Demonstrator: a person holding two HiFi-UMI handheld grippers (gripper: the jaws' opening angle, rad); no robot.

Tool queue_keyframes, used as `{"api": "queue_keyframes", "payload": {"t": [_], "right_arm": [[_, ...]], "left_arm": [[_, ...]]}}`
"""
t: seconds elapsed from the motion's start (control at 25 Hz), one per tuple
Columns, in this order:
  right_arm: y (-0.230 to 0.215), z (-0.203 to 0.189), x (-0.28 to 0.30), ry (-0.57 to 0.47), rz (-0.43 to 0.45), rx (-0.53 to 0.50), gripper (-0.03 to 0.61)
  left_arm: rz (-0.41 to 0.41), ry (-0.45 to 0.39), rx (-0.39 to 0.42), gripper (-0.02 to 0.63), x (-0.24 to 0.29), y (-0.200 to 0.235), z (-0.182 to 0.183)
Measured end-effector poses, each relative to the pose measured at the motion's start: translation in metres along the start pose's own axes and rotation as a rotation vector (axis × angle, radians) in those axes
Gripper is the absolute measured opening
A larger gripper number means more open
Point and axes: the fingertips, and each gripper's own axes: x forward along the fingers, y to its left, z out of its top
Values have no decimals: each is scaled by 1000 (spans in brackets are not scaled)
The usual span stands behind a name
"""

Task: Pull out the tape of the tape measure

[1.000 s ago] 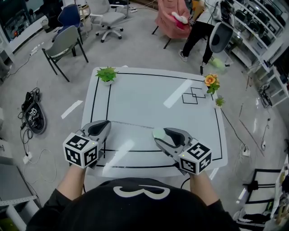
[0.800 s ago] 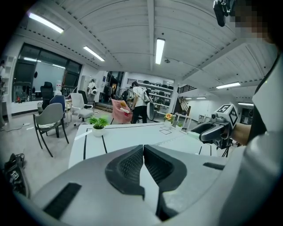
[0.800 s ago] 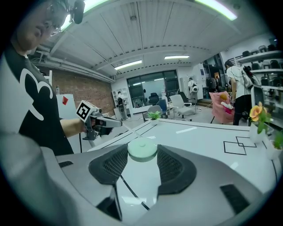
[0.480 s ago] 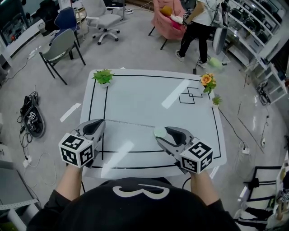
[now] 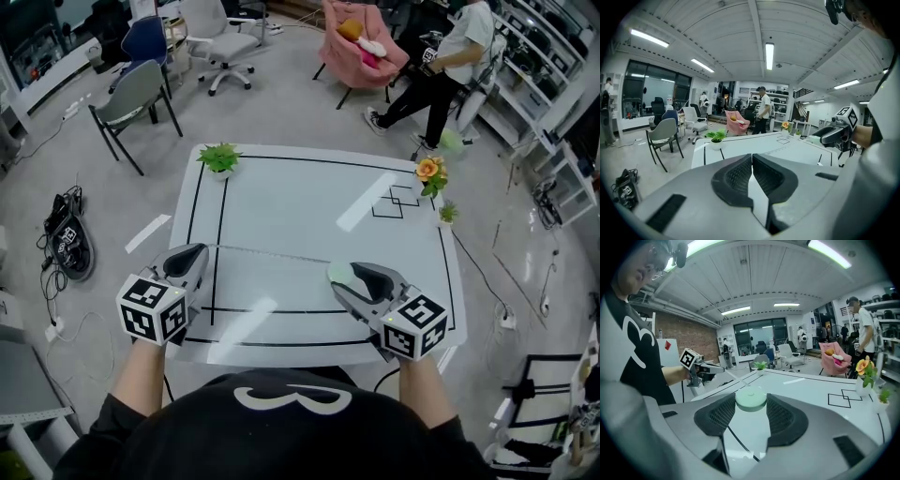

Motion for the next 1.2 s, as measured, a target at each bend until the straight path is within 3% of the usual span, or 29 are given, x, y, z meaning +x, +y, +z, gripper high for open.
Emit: {"api": "queue_keyframes", "payload": {"t": [0.92, 1.2], "right_arm": [[-41, 9, -15, 26, 21, -13, 213], [-44, 15, -6, 31, 47, -33, 213]], "left_arm": [[152, 16, 7, 14, -12, 14, 6], [154, 9, 0, 14, -13, 9, 13]]}}
